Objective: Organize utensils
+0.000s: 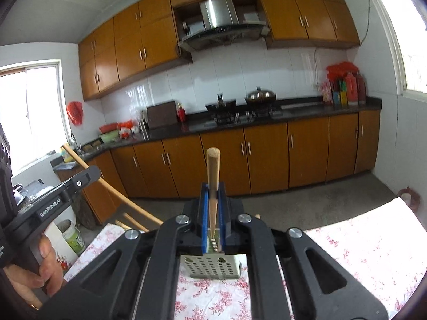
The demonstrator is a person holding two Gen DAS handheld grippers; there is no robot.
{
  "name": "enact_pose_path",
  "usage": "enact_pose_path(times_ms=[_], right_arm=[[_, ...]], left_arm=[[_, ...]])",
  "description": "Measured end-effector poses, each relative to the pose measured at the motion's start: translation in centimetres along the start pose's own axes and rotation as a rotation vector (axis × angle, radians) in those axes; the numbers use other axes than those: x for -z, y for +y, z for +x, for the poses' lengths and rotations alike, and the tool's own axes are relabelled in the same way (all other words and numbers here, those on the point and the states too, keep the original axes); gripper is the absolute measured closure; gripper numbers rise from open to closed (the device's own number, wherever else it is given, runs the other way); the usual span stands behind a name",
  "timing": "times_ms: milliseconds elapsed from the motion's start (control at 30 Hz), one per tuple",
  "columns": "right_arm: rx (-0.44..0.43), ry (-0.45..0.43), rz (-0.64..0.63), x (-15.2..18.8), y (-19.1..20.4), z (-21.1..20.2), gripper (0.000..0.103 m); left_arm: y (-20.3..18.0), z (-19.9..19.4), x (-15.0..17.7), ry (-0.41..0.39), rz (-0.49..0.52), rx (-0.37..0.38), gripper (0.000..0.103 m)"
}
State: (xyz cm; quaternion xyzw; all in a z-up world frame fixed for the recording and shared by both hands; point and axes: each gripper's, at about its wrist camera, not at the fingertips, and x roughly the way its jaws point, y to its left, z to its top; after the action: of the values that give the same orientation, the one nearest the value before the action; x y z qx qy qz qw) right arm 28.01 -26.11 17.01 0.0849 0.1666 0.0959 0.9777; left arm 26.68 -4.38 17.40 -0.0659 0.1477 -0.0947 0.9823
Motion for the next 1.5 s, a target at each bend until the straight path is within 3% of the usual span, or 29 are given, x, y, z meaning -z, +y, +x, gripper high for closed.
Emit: enact_pose_path(times_ms=[233, 533, 667, 833, 900, 1167, 1300, 1500], right_arm=[[-0.006, 0.077, -0.004, 1.2, 0.1, 3.4, 0.095], [0.002, 0.100, 0.014, 1.9, -0.1, 5.1, 0.091], [0.002, 0.077, 0.036, 1.6, -0.6, 4.3, 0.082], [0.018, 0.019, 0.035, 1.1, -0.9, 2.2, 0.071], [0.034, -0.010, 0.014, 1.2, -0.7, 0.9, 0.063], [0.080, -0.142, -0.111, 4.5, 1.5, -6.0, 0.006], [0.120, -0.181, -0.132, 7.3, 2.6, -8.9, 0.004], [0.199, -0.136, -0.136, 11.0, 3.2, -10.7, 0.004]], left_arm=[[0.5, 3.3, 2.0, 0.098, -0.022, -0.002, 0.096], [0.5, 3.4, 2.6, 0.118, -0.012, 0.007, 0.094], [0.9, 2.3, 1.8, 0.087, -0.045, 0.012, 0.058], [1.4, -0.1, 0.6, 0.038, -0.050, 0.005, 0.054], [1.6, -1.1, 0.4, 0.024, -0.050, 0.003, 0.047], [2.0, -7.6, 3.6, -0.040, 0.061, -0.086, 0.009], [2.1, -10.6, 6.3, -0.065, 0.122, -0.158, 0.002], [2.3, -12.7, 10.3, -0.028, 0.168, -0.286, 0.002]])
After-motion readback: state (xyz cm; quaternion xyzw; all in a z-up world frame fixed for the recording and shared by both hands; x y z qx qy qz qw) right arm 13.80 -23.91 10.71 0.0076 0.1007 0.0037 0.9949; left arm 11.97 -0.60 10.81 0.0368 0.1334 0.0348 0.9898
